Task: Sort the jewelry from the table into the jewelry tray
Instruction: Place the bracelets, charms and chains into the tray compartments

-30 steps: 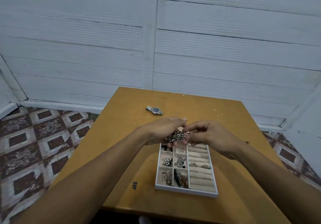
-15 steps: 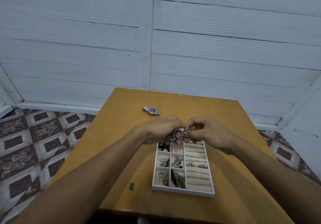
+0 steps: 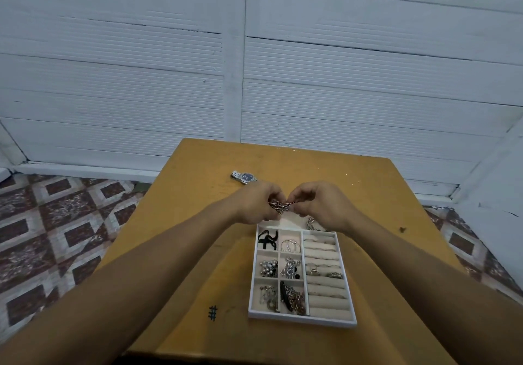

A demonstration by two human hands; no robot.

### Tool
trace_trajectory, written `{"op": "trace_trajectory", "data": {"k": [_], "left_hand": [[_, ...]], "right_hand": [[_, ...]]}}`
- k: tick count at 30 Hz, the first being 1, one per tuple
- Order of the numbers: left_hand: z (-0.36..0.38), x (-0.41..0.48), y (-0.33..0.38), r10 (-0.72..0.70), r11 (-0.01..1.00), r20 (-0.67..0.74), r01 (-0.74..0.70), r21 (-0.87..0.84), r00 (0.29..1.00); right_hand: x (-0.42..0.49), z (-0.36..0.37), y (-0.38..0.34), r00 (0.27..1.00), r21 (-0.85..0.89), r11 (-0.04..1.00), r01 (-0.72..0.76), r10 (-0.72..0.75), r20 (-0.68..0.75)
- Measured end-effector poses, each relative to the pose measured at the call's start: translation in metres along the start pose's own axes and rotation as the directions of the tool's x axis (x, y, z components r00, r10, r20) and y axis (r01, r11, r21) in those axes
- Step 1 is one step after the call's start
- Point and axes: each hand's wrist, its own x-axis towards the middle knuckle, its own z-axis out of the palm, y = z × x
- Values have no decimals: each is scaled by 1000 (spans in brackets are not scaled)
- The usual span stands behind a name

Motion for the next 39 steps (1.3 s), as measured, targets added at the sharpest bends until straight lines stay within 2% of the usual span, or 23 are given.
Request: {"op": "trace_trajectory", "data": {"k": [3, 13, 21, 29, 33, 39], "left_hand": [[4, 6, -6, 67, 983, -26, -62, 173, 997], [19, 23, -8, 154, 915, 2, -143, 377, 988], [22, 23, -7, 171, 881, -24, -142, 452, 985], [13, 13, -10, 212, 835, -23, -169, 523, 977], [9, 6, -14, 217, 802, -66, -140, 581, 974], [11, 5, -17, 201, 801, -138, -81, 594, 970]], "right_hand": [[5, 9, 8, 998, -118, 992, 37, -43, -48], [8, 11, 26, 996, -330, 942, 53, -74, -51], [8, 11, 28, 994, -452, 889, 78, -104, -34], [7, 10, 28, 990, -451, 886, 109, -137, -30], [12, 12, 29, 986, -466, 871, 156, -166, 21], [17, 21, 29, 985, -628, 766, 139, -171, 10]]}}
